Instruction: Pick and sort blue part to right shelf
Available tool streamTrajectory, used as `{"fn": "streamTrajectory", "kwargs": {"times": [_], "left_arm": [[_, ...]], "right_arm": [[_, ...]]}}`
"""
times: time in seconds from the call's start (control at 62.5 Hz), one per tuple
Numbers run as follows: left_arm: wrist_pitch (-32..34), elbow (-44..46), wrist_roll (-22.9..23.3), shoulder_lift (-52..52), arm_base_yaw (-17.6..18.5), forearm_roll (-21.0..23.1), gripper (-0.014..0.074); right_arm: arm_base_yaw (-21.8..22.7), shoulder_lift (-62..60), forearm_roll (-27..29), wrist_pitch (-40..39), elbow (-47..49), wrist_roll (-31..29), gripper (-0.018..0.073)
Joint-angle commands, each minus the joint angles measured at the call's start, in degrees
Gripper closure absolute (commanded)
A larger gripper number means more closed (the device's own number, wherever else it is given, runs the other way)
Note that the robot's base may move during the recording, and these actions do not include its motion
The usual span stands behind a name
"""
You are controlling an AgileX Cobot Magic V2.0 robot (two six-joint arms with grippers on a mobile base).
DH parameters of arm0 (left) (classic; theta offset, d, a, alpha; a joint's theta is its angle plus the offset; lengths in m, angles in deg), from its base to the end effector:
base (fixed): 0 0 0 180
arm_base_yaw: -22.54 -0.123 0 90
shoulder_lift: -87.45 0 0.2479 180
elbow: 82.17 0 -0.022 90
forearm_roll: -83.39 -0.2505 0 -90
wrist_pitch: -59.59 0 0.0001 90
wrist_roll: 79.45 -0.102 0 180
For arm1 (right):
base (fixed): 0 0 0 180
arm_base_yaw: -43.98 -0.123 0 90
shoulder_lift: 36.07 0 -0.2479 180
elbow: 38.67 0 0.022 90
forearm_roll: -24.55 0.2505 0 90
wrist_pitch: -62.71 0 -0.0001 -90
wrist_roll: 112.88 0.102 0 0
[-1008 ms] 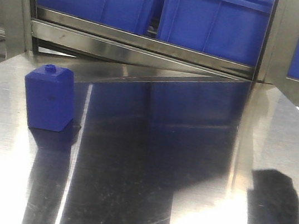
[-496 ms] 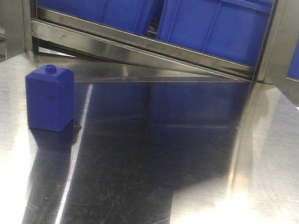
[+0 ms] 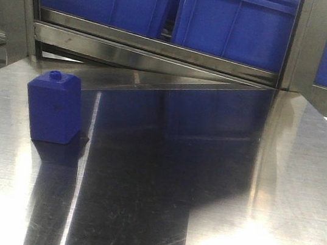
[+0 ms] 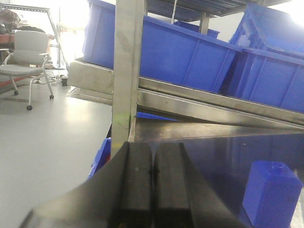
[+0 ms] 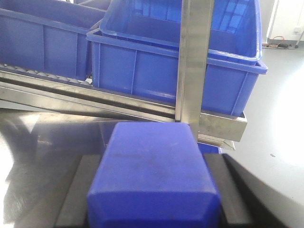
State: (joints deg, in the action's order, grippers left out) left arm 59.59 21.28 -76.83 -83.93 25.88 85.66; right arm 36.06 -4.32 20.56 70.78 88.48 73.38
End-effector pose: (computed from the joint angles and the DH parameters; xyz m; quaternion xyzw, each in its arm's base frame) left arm 0.1041 -0.0061 0.2117 -0.0092 0.6766 -0.0528 0.7344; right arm 0.1372 0.0181 0.2941 -0.0320 0.7226 0.0580 0.6881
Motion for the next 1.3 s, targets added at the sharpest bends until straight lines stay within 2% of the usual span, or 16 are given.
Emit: {"fn": "streamTrajectory", "kwargs": {"times": [0.0, 1.008, 1.168, 1.28], "left_arm": [[5.2, -1.2, 0.0, -1.2, 0.0, 0.5, 0.0473], [4.4, -0.5, 0.0, -1.1, 0.1, -0.1, 0.0473], [-8.2, 5.0, 0.0, -1.0, 1.5, -1.1, 0.0473], [-9.7, 8.3, 0.2, -1.0, 3.4, 1.7, 0.0473]], "right_arm": [[0.3, 0.1, -0.6, -5.0, 1.5, 0.1, 0.0192], [0.3, 0.1, -0.6, -5.0, 1.5, 0.1, 0.0192], [0.3, 0.1, -0.6, -5.0, 1.5, 0.1, 0.0192], [0.3, 0.1, -0.6, -5.0, 1.5, 0.1, 0.0192]]}}
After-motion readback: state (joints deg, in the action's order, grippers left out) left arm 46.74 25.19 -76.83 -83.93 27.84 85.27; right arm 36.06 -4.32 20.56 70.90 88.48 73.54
